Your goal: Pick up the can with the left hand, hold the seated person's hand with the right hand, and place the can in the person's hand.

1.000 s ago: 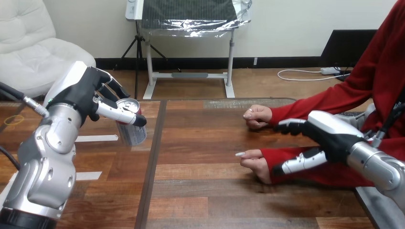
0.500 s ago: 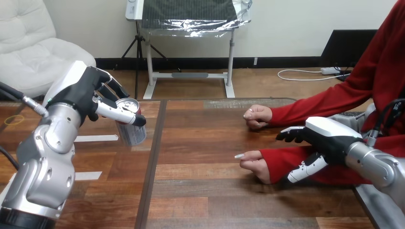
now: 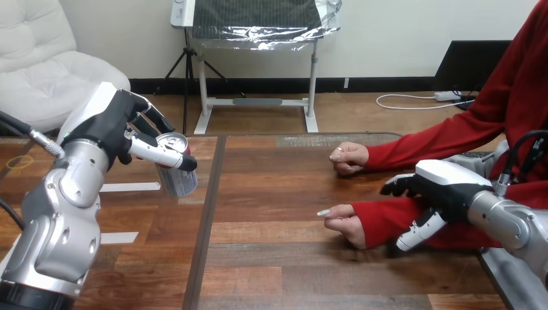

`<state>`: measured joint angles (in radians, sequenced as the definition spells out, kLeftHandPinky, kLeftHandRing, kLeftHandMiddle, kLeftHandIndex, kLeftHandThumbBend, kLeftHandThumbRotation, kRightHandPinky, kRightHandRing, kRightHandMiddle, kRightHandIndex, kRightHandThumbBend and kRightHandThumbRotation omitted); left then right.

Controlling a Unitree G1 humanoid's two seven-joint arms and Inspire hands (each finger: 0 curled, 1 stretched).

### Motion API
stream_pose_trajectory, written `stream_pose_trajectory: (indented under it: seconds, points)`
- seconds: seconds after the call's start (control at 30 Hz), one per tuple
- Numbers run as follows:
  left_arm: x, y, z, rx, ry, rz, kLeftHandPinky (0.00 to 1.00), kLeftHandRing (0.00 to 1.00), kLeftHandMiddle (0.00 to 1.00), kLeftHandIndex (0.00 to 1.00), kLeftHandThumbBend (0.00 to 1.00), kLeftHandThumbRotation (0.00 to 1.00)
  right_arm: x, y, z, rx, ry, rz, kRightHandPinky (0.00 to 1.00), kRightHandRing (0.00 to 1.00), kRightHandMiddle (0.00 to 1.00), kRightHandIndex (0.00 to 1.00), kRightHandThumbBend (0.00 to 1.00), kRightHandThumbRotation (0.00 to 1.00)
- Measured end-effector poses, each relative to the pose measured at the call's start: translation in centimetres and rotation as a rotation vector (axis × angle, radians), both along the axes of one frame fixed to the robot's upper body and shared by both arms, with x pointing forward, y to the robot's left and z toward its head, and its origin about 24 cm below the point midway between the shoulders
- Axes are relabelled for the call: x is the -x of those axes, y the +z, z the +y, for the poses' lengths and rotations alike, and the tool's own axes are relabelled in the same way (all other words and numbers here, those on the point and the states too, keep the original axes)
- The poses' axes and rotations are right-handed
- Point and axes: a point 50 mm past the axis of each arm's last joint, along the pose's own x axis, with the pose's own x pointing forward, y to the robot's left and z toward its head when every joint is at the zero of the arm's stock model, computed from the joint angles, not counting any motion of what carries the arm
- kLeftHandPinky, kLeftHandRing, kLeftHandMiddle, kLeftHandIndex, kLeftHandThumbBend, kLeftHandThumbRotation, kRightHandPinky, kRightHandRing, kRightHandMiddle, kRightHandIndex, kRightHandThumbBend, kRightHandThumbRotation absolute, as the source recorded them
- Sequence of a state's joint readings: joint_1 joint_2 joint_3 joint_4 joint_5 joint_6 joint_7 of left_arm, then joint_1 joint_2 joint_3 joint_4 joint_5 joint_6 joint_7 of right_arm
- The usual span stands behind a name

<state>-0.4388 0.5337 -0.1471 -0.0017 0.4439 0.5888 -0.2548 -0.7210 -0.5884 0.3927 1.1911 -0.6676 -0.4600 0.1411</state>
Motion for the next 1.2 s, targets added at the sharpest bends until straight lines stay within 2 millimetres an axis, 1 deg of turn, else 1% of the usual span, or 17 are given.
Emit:
stream_pose_trajectory:
  seconds: [0.1,0.37,0.63,0.8,1.0,1.2]
  points:
    - [0.0,0.0,0.0,0.0,-0.001,0.001,0.24,0.33,0.4,0.42,0.79,0.0,0.04,-0.15,-0.09,0.006,-0.01,0.008,0.72,0.82,0.84,0.84,1.0,0.21]
    - [0.0,-0.02,-0.01,0.001,-0.003,0.004,0.23,0.32,0.39,0.42,0.79,0.0,0.17,-0.51,-0.35,0.025,-0.029,0.024,0.7,0.82,0.83,0.82,1.0,0.14]
    - [0.0,-0.01,-0.03,0.001,-0.006,0.004,0.24,0.33,0.4,0.42,0.79,0.0,-0.19,-0.1,-0.25,0.036,-0.028,0.009,0.68,0.8,0.8,0.8,1.0,0.09]
    - [0.0,-0.02,-0.05,0.002,-0.009,0.007,0.24,0.33,0.4,0.42,0.78,0.0,-0.34,0.01,-0.2,0.054,-0.026,0.01,0.65,0.78,0.79,0.79,1.0,0.08]
    - [0.0,-0.03,-0.06,0.003,-0.01,0.009,0.24,0.33,0.4,0.42,0.78,0.0,-0.45,0.02,-0.14,0.064,-0.031,0.008,0.56,0.71,0.76,0.76,1.0,0.06]
    - [0.0,-0.03,-0.05,0.003,-0.01,0.009,0.23,0.32,0.39,0.42,0.79,0.0,-0.56,-0.01,-0.01,0.093,-0.026,0.009,0.55,0.68,0.74,0.74,0.99,0.07]
